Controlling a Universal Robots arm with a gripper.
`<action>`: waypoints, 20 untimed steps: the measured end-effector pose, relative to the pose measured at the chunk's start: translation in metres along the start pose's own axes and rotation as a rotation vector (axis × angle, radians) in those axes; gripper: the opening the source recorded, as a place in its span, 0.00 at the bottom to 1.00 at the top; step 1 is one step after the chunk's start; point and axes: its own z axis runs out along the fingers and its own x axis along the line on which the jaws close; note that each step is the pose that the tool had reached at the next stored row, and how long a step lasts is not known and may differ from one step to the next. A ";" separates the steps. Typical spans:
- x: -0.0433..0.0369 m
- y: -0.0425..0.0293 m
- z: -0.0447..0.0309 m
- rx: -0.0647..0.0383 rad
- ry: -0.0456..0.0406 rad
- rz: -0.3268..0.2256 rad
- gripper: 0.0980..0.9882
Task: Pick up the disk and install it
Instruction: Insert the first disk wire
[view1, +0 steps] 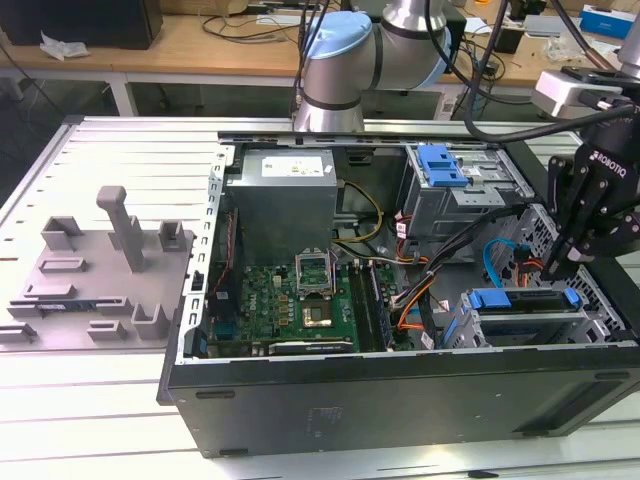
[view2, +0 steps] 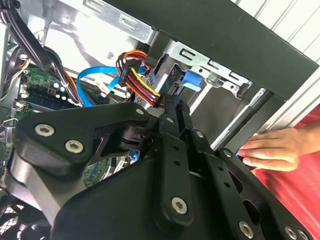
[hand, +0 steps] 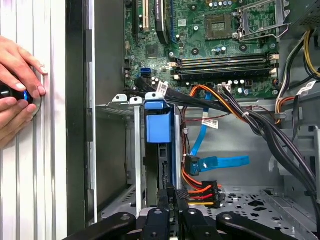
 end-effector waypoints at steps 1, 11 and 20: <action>0.0006 0.0000 0.0001 0.000 0.0000 0.001 0.08; 0.0033 0.0038 0.0008 0.015 -0.0056 0.005 0.08; 0.0065 0.0037 0.0016 0.014 -0.0058 0.014 0.08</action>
